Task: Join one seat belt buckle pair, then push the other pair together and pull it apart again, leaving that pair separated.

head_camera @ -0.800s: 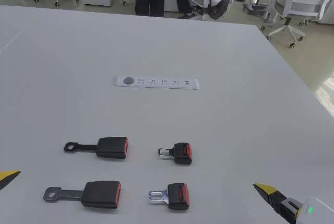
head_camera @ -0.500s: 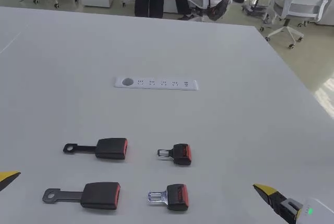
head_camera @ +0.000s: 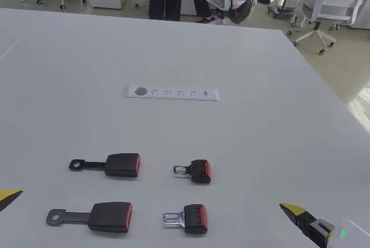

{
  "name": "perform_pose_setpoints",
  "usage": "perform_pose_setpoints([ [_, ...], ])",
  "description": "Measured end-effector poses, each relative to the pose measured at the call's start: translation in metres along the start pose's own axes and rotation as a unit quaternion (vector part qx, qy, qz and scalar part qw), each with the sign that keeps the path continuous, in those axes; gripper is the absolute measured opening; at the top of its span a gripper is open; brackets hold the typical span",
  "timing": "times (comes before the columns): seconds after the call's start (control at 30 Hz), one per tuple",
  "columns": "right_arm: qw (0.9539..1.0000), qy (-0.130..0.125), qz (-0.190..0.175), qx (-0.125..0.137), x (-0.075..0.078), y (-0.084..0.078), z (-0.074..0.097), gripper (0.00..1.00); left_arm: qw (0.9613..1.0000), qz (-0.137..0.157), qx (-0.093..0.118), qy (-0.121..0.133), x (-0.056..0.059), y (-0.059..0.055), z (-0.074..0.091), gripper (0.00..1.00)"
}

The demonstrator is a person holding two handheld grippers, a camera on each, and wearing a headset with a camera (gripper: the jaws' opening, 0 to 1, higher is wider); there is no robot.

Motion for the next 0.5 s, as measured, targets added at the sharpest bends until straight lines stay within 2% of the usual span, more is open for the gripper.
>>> perform_pose_setpoints([
  [0.5,1.0,-0.002,0.003,0.004,0.0028,-0.0006,0.001,1.0,1.0,-0.003,0.0,-0.001,0.0016,0.001,-0.0013,0.98],
])
Point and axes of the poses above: the centre of the closed fingertips' face, and the gripper's own axes: z roughly backward along the fingers, x roughly to its right, y roughly out of its top, the point moved 2 cm from there along z, roughly backward along the fingers, and after that the axes turned 1 degree about -x, right-handed, at the moved point
